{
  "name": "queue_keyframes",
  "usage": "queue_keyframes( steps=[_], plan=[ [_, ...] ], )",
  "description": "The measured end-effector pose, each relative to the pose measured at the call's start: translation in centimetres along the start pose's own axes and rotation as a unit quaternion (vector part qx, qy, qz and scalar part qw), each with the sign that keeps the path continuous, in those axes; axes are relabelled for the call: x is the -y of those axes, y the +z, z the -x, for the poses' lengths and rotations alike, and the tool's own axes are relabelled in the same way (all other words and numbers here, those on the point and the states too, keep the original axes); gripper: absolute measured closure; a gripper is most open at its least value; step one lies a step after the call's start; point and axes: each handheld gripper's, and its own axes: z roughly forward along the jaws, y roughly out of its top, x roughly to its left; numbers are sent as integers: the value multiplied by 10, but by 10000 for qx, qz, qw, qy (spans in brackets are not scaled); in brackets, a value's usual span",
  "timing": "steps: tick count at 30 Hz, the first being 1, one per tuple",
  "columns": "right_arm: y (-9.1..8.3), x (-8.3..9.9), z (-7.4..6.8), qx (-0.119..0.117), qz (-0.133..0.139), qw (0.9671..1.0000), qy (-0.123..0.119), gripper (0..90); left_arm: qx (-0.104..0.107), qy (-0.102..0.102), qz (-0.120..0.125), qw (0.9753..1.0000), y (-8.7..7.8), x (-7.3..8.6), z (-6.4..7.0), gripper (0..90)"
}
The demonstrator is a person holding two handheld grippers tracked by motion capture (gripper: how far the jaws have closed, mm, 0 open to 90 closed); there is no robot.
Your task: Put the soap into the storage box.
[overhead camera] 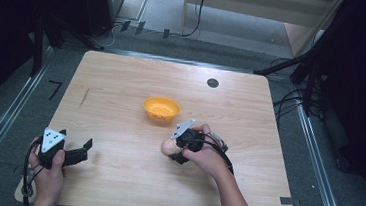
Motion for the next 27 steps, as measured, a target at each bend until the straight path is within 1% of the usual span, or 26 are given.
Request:
queue_keyframes(
  steps=[3, 5, 7, 12, 14, 27],
  plan=[
    [-2, 1, 1, -33, 73, 10000, 8, 324, 3, 6, 2, 10000, 0, 0, 0, 47],
    [-6, 1, 2, -115, 141, 9998, -6, 325, -3, 9, 0, 10000, 0, 0, 0, 48],
    [-7, 0, 2, -98, 136, 9999, -3, 325, -4, 11, 0, 10000, 0, 0, 1, 48],
    [-14, -4, 6, -108, 187, 9997, -132, 325, -2, 10, -1, 10000, 0, 0, 0, 48],
    [-16, -7, 7, -123, 201, 9996, -130, 325, 0, 10, -3, 10000, 0, 0, 0, 48],
    [-29, -26, 20, -75, 295, 9992, -261, 326, 26, 0, 6, 10000, 0, 0, 0, 48]
  ],
)
